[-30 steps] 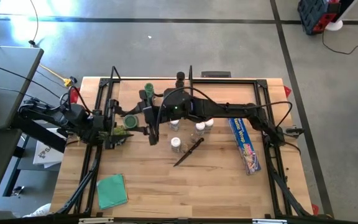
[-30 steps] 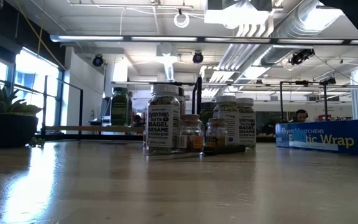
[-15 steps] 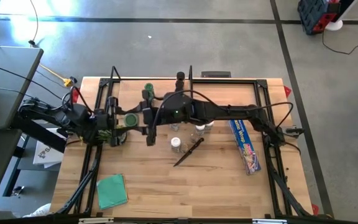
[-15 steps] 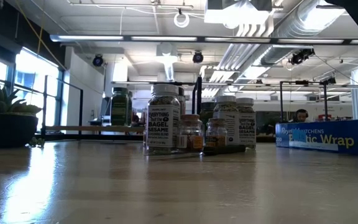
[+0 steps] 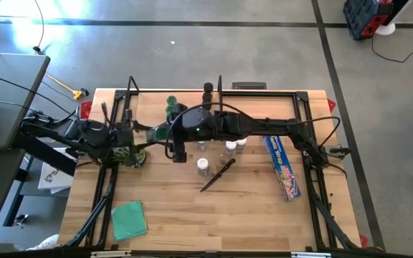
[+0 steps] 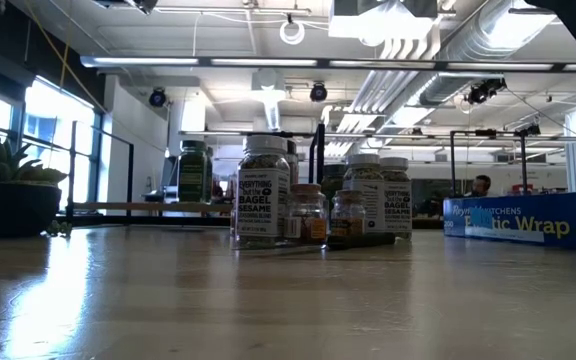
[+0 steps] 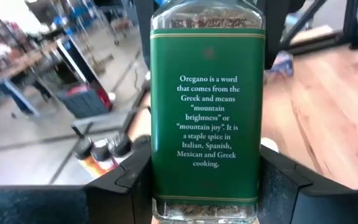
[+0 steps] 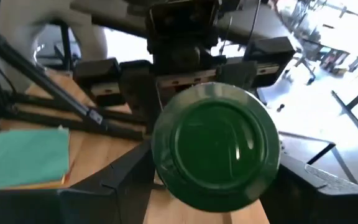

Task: Shelf spices
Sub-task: Put the green lid seasoning bottle on the shelf

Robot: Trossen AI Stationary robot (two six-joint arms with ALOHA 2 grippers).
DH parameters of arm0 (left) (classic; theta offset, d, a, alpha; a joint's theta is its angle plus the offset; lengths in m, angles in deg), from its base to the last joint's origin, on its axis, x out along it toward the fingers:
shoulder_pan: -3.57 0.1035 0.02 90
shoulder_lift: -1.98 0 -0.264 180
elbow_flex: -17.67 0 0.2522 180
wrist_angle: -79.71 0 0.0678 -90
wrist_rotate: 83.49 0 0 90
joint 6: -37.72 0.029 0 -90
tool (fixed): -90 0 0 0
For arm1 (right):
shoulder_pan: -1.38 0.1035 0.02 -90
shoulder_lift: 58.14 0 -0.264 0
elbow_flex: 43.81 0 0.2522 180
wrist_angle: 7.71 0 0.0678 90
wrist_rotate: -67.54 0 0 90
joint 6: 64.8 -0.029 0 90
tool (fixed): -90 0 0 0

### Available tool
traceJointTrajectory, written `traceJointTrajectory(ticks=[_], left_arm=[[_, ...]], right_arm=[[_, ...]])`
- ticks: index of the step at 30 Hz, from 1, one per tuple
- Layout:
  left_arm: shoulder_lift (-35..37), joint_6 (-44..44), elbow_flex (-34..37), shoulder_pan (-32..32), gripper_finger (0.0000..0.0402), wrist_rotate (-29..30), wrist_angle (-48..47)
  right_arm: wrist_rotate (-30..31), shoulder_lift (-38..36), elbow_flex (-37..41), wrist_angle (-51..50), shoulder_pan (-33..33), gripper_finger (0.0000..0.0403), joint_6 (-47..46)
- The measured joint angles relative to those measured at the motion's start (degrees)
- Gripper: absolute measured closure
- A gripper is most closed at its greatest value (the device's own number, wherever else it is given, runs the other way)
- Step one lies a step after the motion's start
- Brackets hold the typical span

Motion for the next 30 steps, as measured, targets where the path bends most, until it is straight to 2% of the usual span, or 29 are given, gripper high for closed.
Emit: traceJointTrajectory(ticks=[5,9,18,22,26,30], left_arm=[[-4.07,-5.94,-2.9,0.06,0.0217,-2.41,-8.07],[-6.74,-6.64,-4.06,0.02,0.0217,-3.58,-10.31],[-8.21,-5.59,-4.3,0.0,0.0217,-3.87,-8.98],[-8.23,-6.43,-4.3,0.0,0.0217,-5.06,-9.04],[-8.44,-6.71,-4.3,0.02,0.0217,-5.07,-9.15],[-8.78,-6.85,-4.3,0.04,0.0217,-4.27,-9.83]], right_arm=[[-0.09,0.0,0.11,-2.12,0.07,0.0161,1.09],[-0.24,-0.02,0.09,-4.03,0.11,0.016,1.31],[-0.2,-0.02,0.15,-10.41,0.04,0.016,0.83],[-0.23,-0.02,0.15,-9.72,0.07,0.016,0.83],[-0.27,-0.02,0.18,-8.89,0.0,0.0174,0.83],[-0.24,0.02,0.22,-8.66,0.0,0.0205,0.55]])
